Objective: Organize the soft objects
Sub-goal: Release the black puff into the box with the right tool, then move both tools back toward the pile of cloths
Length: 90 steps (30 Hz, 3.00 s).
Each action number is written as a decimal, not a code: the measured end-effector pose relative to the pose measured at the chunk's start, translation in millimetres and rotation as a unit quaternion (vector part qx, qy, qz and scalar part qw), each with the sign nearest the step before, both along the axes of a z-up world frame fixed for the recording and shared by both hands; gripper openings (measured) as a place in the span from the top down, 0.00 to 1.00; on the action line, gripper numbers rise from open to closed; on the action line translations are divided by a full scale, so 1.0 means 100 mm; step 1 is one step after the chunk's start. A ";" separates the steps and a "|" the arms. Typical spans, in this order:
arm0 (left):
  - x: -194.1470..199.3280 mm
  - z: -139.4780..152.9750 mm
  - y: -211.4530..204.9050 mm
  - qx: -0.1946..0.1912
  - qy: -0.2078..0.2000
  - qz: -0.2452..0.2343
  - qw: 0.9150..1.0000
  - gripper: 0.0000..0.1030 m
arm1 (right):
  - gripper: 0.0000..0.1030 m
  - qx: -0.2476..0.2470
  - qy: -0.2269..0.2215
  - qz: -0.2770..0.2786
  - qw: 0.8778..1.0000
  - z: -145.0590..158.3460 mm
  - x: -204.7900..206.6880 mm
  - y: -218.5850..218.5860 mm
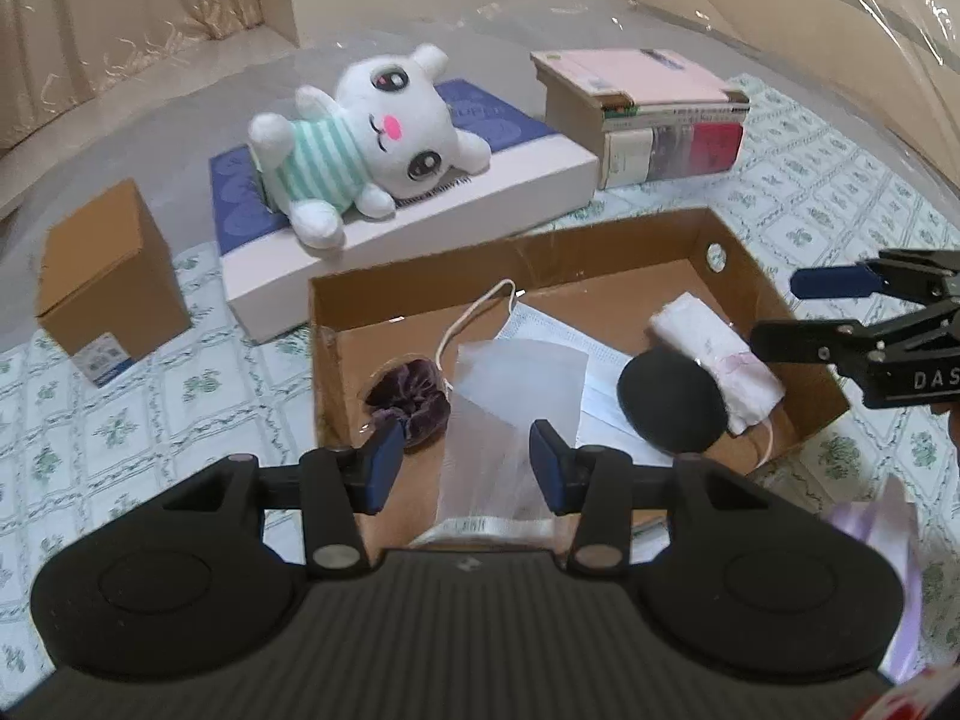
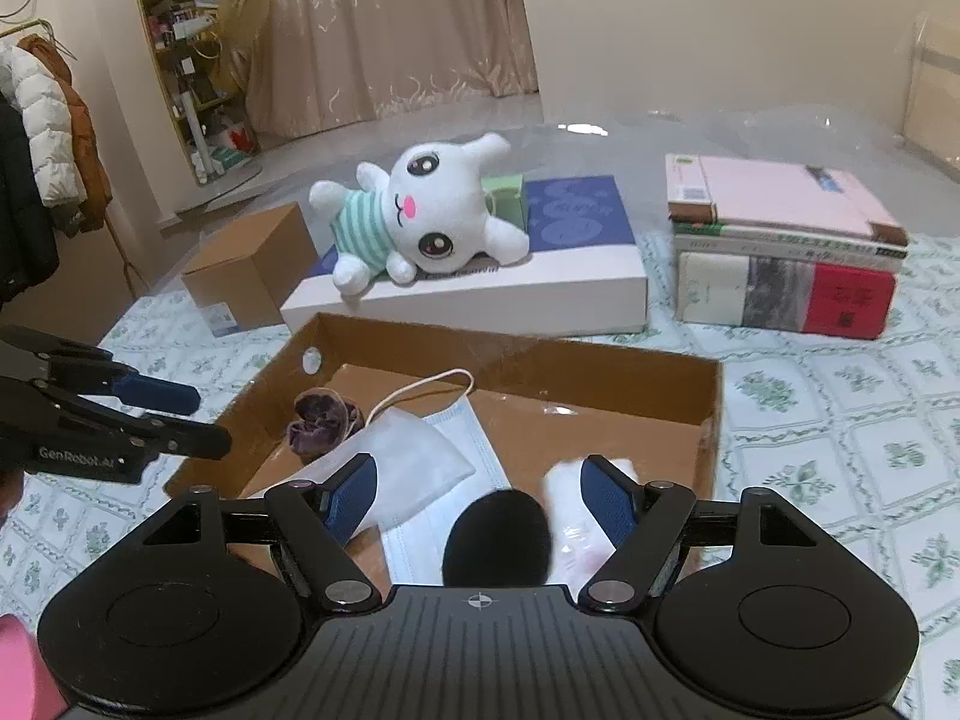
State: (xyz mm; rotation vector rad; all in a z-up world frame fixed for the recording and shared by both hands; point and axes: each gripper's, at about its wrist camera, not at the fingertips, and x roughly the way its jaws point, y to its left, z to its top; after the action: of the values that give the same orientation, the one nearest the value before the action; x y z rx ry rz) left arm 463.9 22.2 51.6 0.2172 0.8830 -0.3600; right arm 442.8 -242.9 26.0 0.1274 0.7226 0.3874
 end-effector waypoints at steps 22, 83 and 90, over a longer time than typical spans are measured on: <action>-2.58 0.65 0.12 -0.067 -0.109 0.122 0.984 0.38 | 0.27 0.044 -0.062 0.000 0.997 0.58 -2.28 -0.13; -3.42 0.12 0.09 -0.074 -0.099 0.148 0.981 0.35 | 0.27 0.030 0.044 -0.011 0.999 -0.15 -2.84 -0.30; -3.31 0.17 0.04 -0.061 -0.100 0.119 0.986 0.35 | 0.27 0.022 0.047 -0.001 0.999 -0.16 -2.72 -0.29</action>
State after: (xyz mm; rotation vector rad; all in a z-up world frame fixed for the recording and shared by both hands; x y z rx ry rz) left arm 133.1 26.5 68.9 0.0322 0.6780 -0.1661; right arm 170.9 -271.8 9.7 0.1886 0.8063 0.3980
